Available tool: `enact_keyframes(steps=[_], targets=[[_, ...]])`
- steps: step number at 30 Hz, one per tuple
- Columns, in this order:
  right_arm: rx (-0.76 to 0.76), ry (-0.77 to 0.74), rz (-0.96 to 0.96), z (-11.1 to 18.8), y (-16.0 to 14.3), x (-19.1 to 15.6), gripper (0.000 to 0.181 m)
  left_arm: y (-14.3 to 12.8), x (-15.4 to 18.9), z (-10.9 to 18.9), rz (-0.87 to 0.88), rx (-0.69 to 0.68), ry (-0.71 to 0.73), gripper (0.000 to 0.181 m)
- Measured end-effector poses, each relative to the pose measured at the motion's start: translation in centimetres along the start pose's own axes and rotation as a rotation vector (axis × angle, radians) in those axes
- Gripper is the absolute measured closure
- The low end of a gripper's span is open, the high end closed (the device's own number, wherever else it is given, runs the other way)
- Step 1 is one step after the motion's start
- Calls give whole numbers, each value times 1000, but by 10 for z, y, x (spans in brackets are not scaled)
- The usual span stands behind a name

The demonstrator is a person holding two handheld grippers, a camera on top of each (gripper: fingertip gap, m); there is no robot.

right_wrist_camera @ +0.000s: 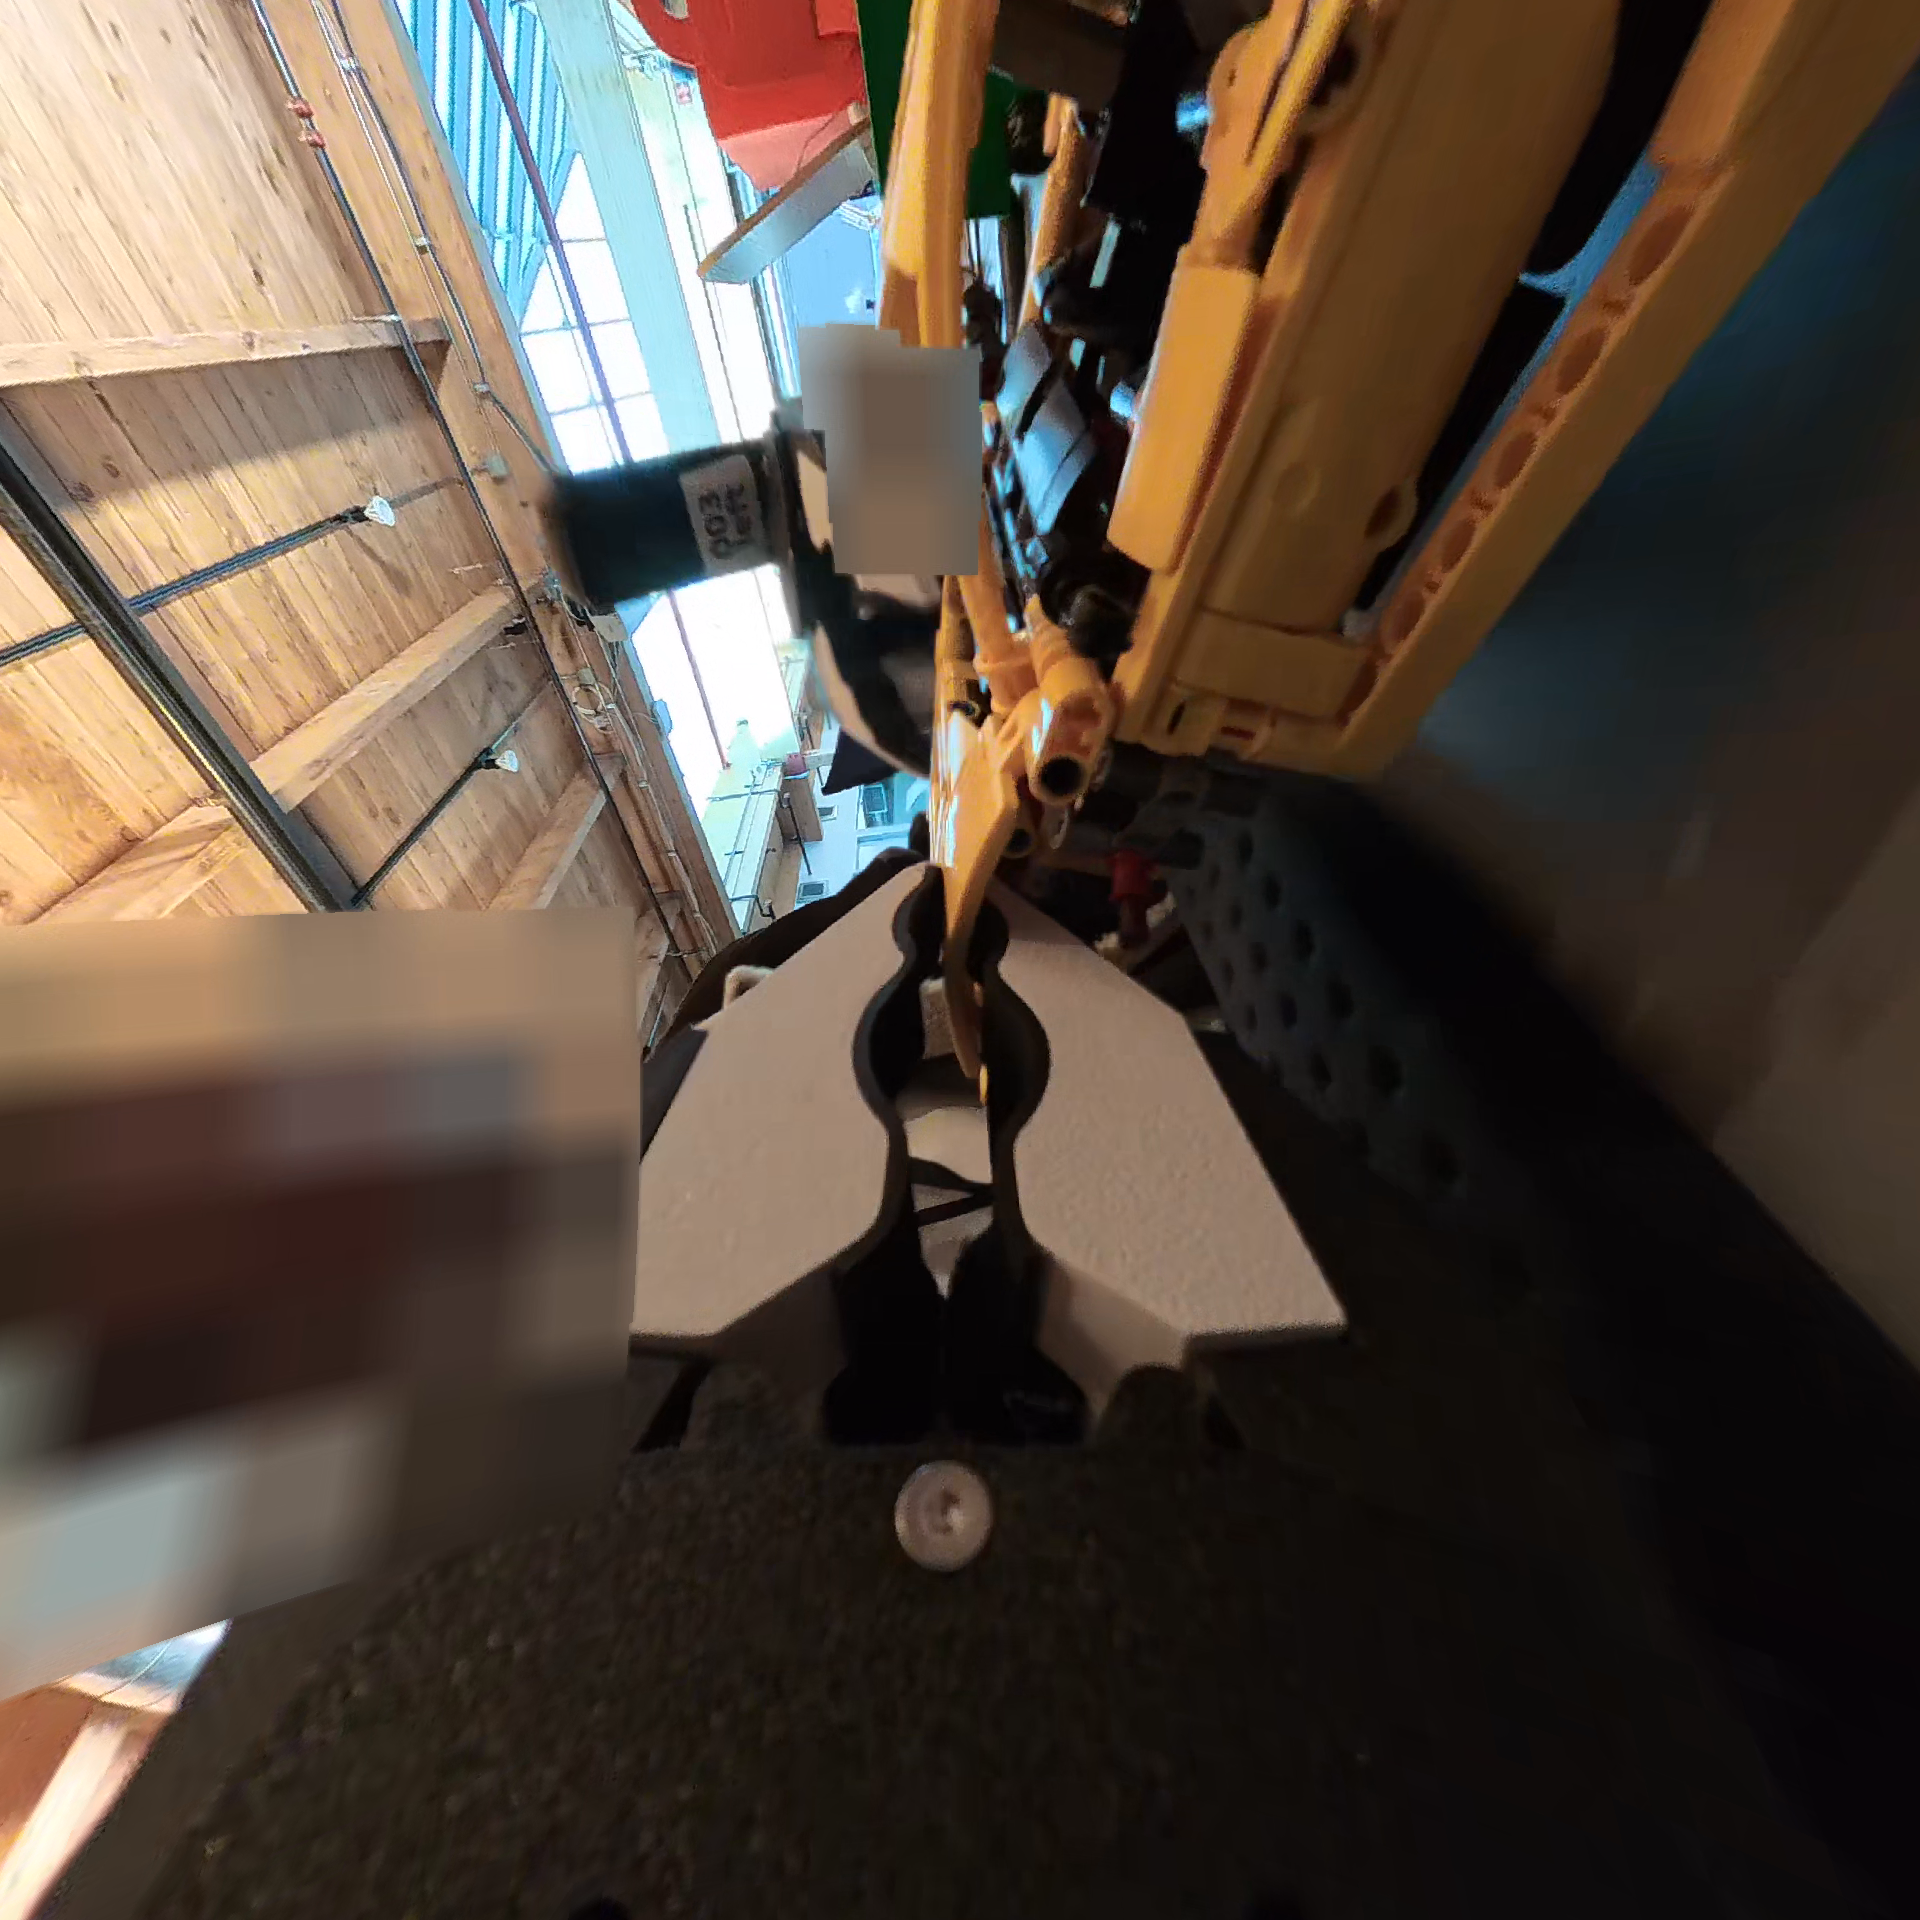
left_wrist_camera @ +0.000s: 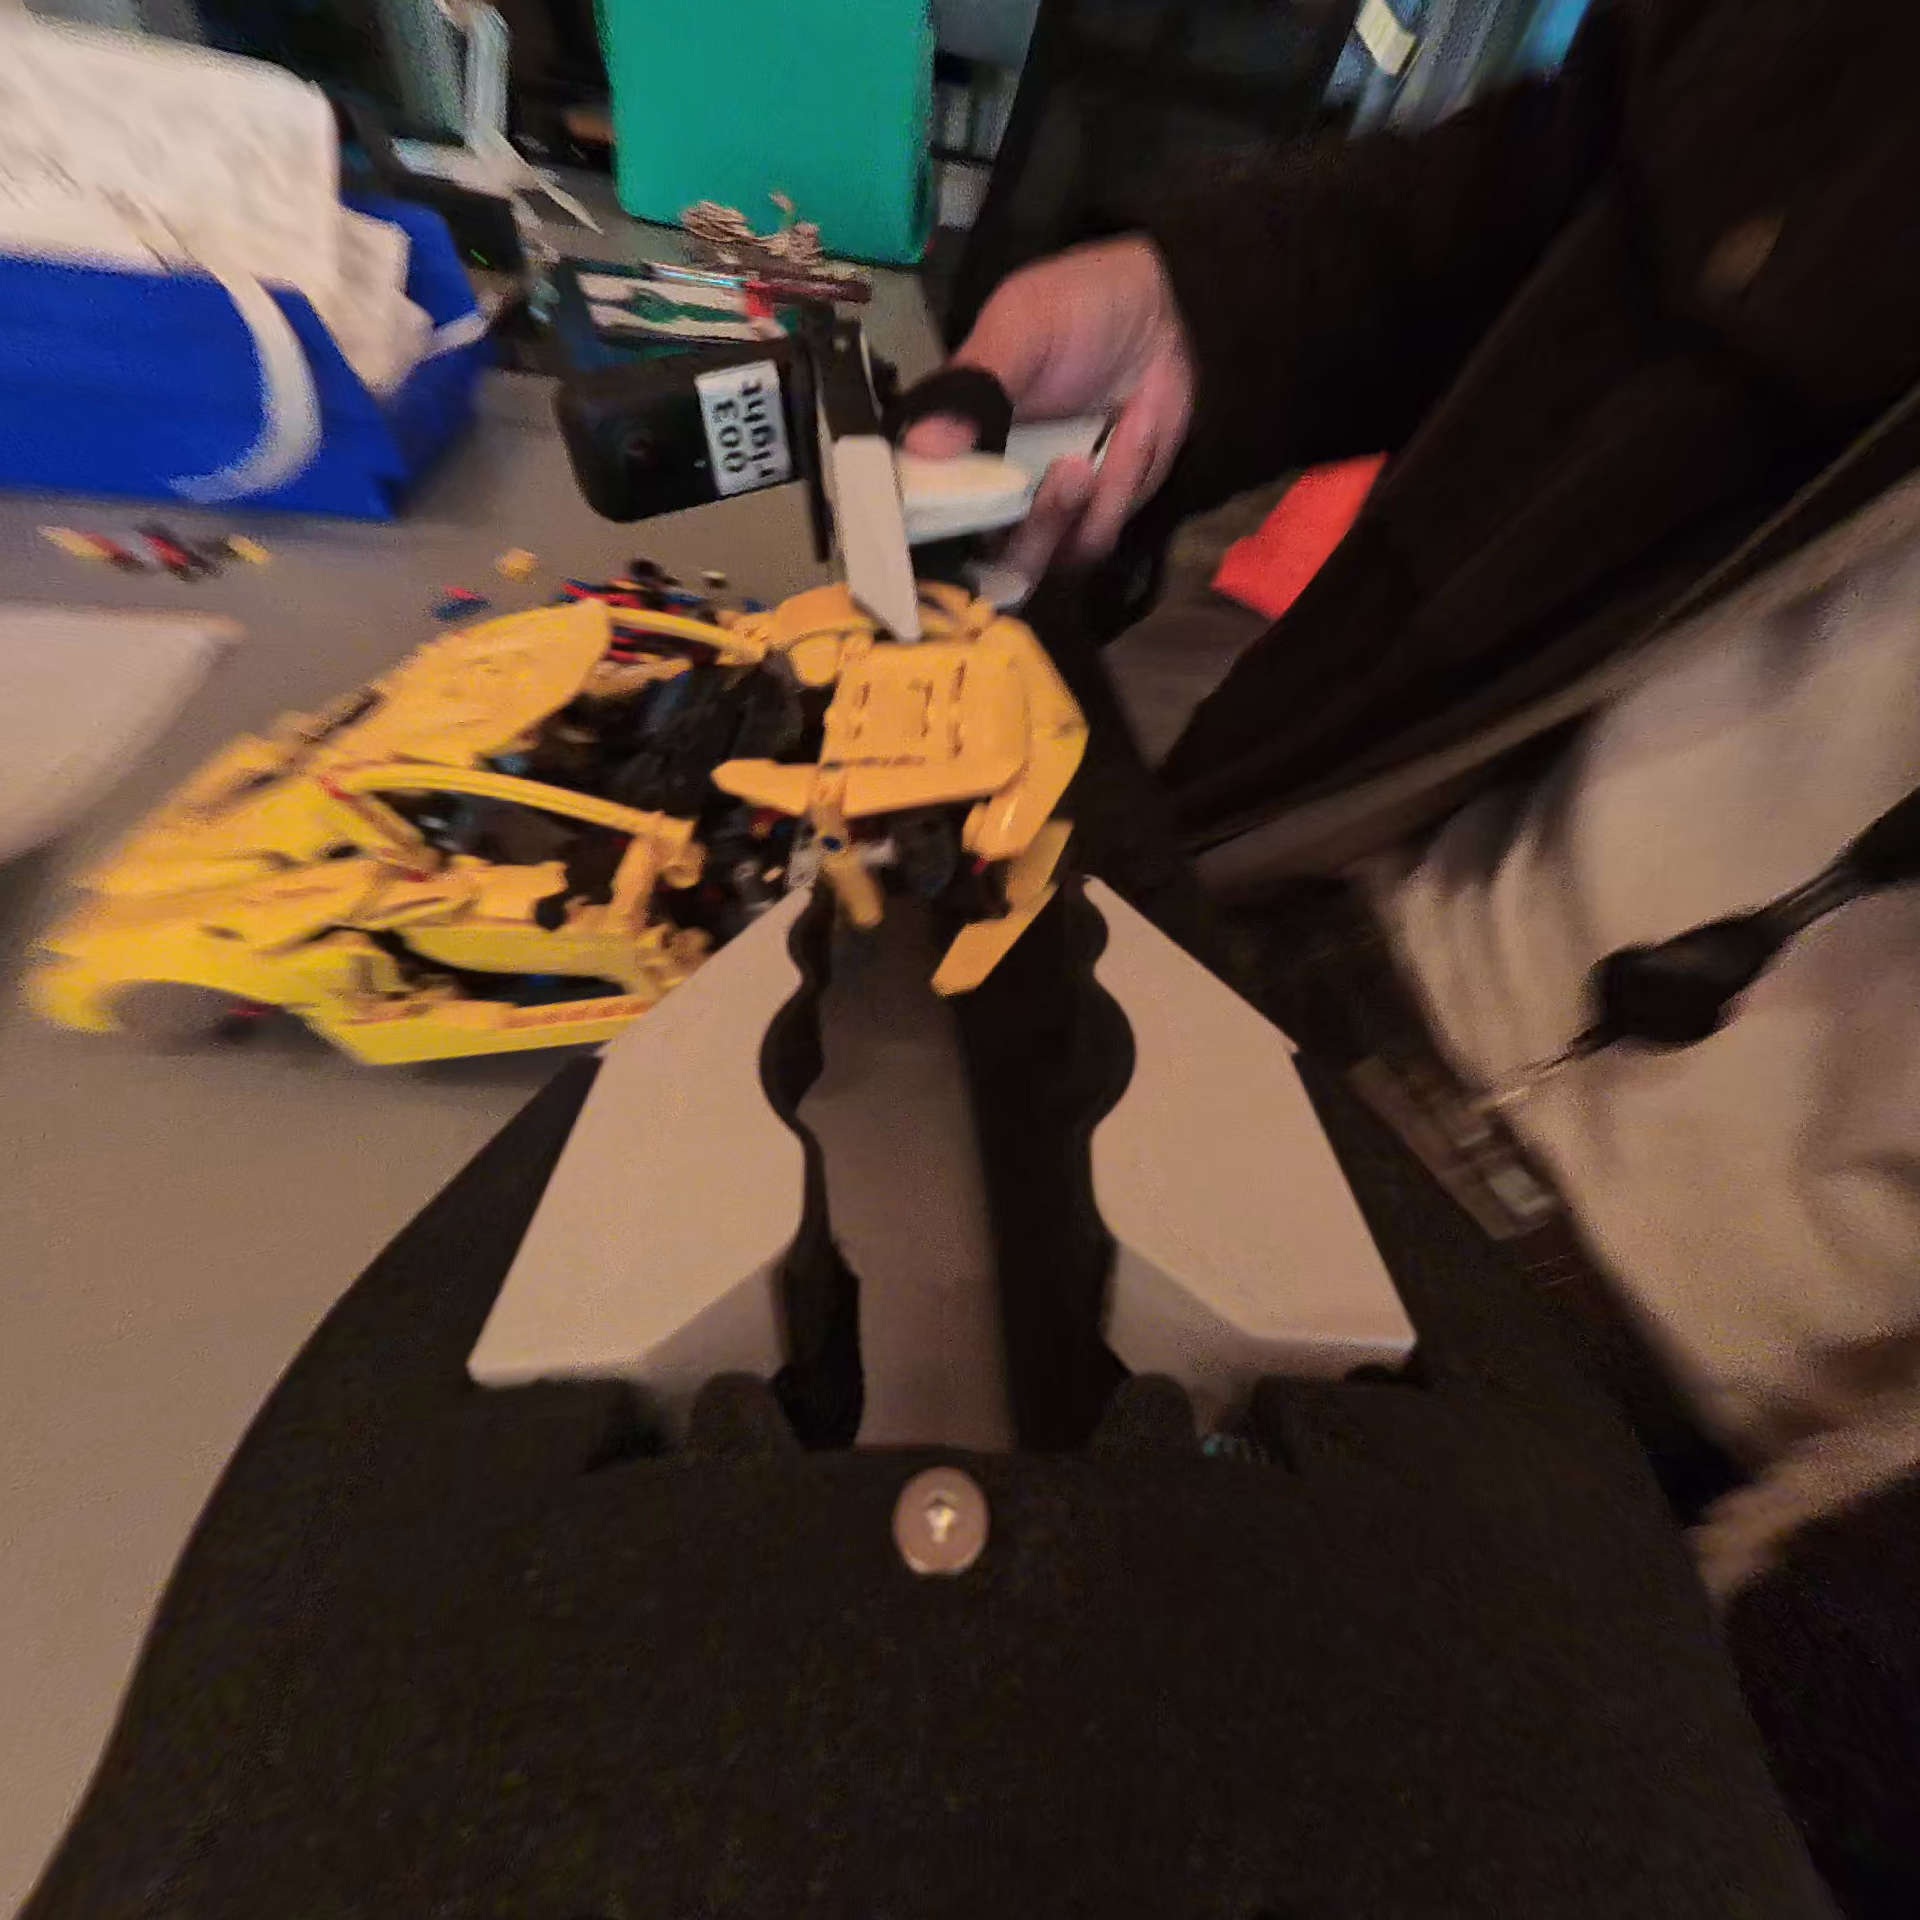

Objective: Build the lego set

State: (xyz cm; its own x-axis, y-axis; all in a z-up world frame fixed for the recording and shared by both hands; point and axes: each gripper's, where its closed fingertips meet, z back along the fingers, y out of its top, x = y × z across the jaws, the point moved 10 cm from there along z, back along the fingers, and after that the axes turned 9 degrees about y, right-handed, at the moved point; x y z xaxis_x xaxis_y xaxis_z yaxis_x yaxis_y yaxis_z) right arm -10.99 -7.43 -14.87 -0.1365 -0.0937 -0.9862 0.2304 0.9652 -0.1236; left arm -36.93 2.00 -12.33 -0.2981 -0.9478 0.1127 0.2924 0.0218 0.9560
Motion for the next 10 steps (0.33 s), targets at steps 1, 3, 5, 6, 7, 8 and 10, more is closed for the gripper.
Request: enact_keyframes(steps=[1,3,5,6,7,8,10], targets=[[-5,0,-7,0,-1,-1,180,-5,3,2,-133,-6,64,133],[-12,6,-23,1,-2,-4,180,-12,7,4,-362,-32,264,133],[-20,16,-36,1,-2,-7,180,-11,14,1,-552,-18,392,133],[-22,19,-39,1,-3,-10,180,-8,17,-2,-639,-31,420,131],[-23,24,-44,1,-3,-12,180,-6,20,-6,-726,-58,438,125],[-19,32,-47,2,-3,-14,180,-4,21,-9,-822,-80,463,118],[-23,39,-49,3,-4,-19,180,-5,19,-13,-1026,-96,521,115]])
